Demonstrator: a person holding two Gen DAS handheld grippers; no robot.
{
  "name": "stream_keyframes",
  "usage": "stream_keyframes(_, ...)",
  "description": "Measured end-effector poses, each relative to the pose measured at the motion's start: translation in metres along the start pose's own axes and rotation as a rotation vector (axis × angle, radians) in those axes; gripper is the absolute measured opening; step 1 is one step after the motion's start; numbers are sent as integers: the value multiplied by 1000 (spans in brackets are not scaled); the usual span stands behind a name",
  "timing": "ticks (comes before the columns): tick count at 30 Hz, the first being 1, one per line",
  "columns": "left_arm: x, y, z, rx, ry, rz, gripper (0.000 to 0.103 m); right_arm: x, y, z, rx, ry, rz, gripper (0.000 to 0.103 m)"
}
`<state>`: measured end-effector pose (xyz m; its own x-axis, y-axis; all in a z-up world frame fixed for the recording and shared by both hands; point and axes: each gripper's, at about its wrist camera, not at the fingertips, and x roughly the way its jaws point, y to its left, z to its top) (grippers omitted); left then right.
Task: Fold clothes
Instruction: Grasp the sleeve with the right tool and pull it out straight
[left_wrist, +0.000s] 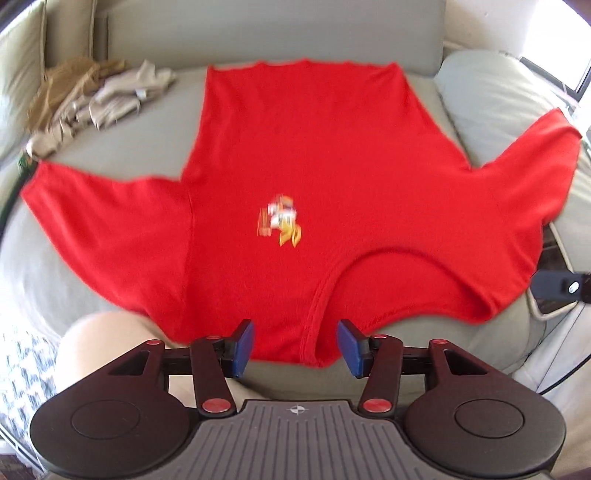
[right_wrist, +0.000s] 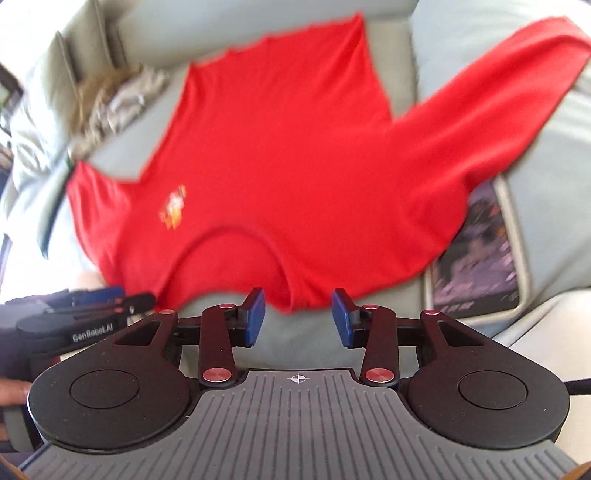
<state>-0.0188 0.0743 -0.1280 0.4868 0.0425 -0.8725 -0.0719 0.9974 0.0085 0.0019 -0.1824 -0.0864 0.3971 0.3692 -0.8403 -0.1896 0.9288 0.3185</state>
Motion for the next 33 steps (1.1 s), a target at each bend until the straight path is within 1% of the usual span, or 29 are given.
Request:
stream_keyframes(2, -13, -4, 12, 6, -43, 2, 57, -28, -13, 10, 42, -80, 18, 50)
stream_keyframes(4, -25, -9, 25, 1, -82, -2, 63, -53, -28, 20, 98, -151, 38, 55)
stream_keyframes(5, -30, -11, 32, -7, -95, -7, 63, -65, -37, 25, 127, -184, 42, 56)
stream_keyframes(7, -39, -17, 46, -34, -109, -35, 66, -87, -57, 37, 187, -245, 45, 59)
stream_keyframes(10, -47, -31, 67, -68, -130, -109, 69, -111, -91, 54, 275, -314, 27, 72)
stream_keyframes(12, -48, -44, 81, -74, -136, -145, 69, -124, -115, 66, 331, -354, 10, 74)
stream_keyframes(17, -37, -81, 113, -70, -122, -223, 69, -139, -188, 100, 461, -412, -30, 73)
stream_keyframes(21, -25, -112, 133, -97, -118, -304, 69, -136, -252, 129, 554, -480, -40, 67)
stream_keyframes(22, -21, -121, 138, -106, -119, -309, 69, -133, -268, 136, 577, -495, -39, 62)
stream_keyframes(26, -5, -158, 151, -121, -136, -319, 70, -109, -330, 164, 679, -532, -40, 51)
stream_keyframes(29, 7, -181, 158, -106, -151, -329, 70, -82, -366, 185, 730, -516, -27, 46)
stream_keyframes(33, 20, -199, 167, -117, -164, -331, 70, -43, -402, 208, 777, -474, 8, 46)
